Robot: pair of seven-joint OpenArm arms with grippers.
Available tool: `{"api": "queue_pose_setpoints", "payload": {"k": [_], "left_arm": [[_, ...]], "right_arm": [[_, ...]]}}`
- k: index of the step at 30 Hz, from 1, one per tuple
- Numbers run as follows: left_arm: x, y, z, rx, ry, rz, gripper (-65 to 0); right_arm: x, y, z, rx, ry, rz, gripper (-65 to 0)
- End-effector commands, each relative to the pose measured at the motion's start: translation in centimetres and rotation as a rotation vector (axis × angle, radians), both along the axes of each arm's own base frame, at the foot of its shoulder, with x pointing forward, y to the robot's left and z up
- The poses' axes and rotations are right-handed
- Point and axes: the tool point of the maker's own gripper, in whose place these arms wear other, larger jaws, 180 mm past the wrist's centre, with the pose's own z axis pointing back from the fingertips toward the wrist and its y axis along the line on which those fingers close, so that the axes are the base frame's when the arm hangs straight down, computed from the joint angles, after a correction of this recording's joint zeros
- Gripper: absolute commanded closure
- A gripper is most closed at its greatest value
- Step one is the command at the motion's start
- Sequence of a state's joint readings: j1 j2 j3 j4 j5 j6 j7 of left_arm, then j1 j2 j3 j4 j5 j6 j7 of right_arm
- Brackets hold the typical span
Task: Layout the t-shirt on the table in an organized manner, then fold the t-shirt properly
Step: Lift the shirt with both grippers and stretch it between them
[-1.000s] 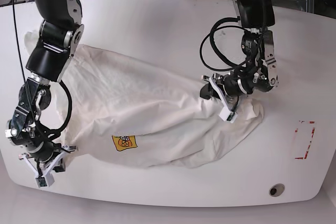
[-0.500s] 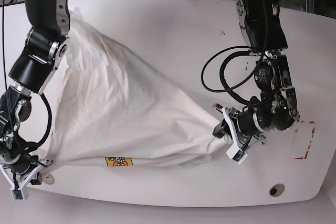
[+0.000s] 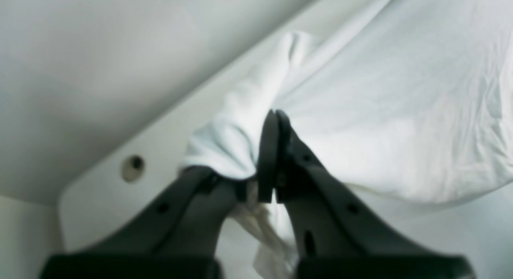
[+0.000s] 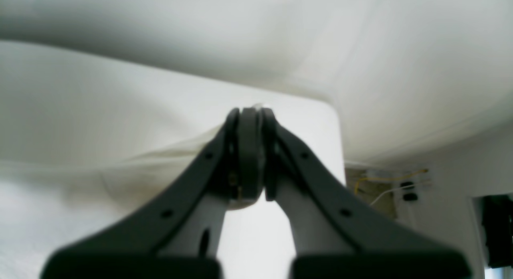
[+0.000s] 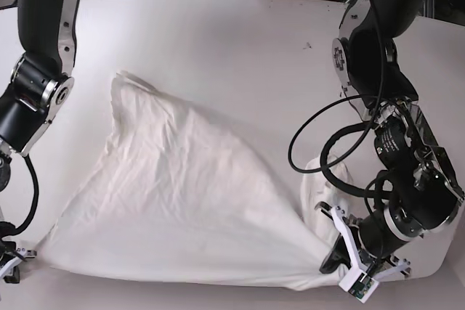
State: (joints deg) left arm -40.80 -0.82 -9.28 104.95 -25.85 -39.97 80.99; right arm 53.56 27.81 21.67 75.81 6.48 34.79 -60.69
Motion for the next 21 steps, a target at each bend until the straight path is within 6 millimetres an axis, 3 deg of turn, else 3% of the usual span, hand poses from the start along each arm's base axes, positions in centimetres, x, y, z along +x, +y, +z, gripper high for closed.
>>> {"api": "queue_pose_setpoints", "payload": {"k": [1,5,13,17,21], "left_arm": [[0.5,0.9,4.0,0.014,-0.104,0.017,0.0],[0.8,1.6,7.4,0.027,-0.178,0.031,0.0],[0.6,1.6,14.6,0.022,-0.333,0.032,0.0],[0.8,0.1,16.7,0.015,-0.36,-0.004,0.0],[1.0,-0.2,18.1,0.008,-0.373,-0.015,0.0]], "right_arm": [[-0.2,-0.8,4.8,-0.023,-0.113,-0.012,0.0],[-0.2,-0.9,7.1,-0.024,-0.159,-0.014,0.0],[0.3,0.7,12.1,-0.078,-0.232,0.017,0.0],[0.0,0.5,14.1,-0.079,-0.269,0.009,0.0],[-0.4,0.2,14.9,-0.08,-0.254,-0.008,0.0]]}}
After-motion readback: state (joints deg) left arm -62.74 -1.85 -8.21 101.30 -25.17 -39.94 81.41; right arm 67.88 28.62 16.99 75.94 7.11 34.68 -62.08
